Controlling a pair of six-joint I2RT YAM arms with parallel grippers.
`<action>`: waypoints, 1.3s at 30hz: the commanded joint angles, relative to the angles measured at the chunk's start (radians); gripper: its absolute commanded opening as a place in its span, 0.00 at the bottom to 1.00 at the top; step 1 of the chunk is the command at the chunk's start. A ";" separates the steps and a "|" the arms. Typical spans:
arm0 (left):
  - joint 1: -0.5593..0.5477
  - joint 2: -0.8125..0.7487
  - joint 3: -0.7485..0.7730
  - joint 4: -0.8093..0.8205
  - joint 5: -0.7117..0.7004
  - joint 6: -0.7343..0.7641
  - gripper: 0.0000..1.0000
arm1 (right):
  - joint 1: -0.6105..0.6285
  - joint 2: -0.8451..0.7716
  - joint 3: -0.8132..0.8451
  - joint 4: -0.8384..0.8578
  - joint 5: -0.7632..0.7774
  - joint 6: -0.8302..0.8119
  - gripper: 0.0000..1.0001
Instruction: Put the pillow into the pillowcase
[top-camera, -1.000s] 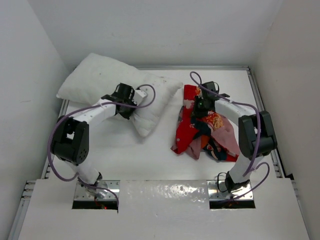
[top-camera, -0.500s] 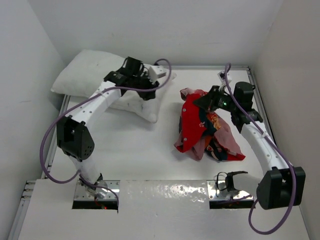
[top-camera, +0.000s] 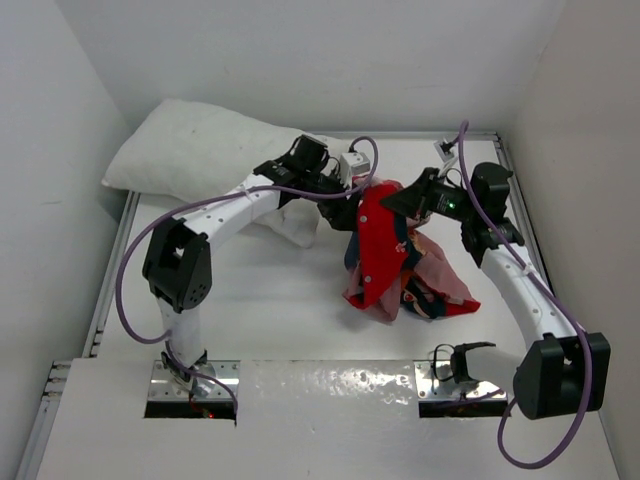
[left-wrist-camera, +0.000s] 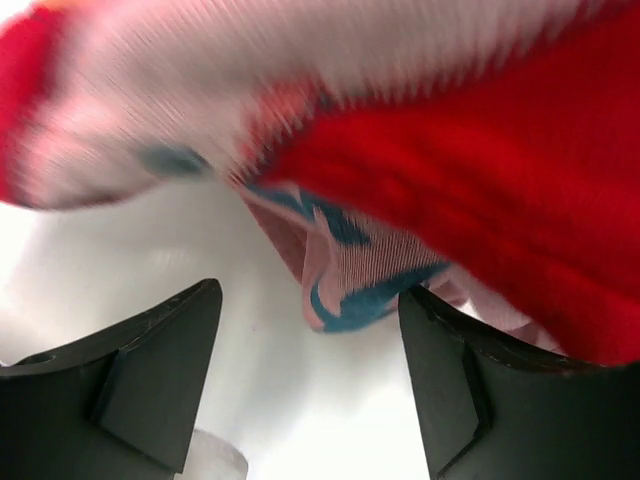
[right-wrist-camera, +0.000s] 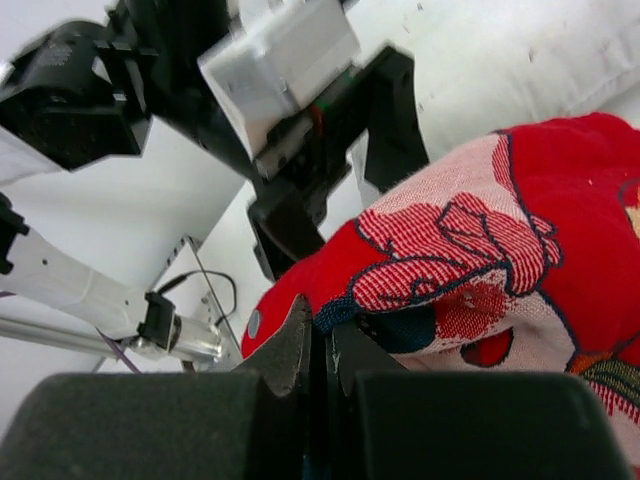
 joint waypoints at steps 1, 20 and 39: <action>0.013 -0.006 0.071 0.115 0.045 -0.070 0.70 | 0.003 -0.048 0.024 -0.073 -0.008 -0.090 0.00; -0.005 0.028 0.088 0.142 0.135 -0.018 0.82 | 0.003 -0.048 0.005 -0.268 0.025 -0.232 0.00; -0.083 0.036 0.038 0.138 0.206 -0.013 0.64 | 0.003 -0.042 0.045 -0.327 0.076 -0.273 0.00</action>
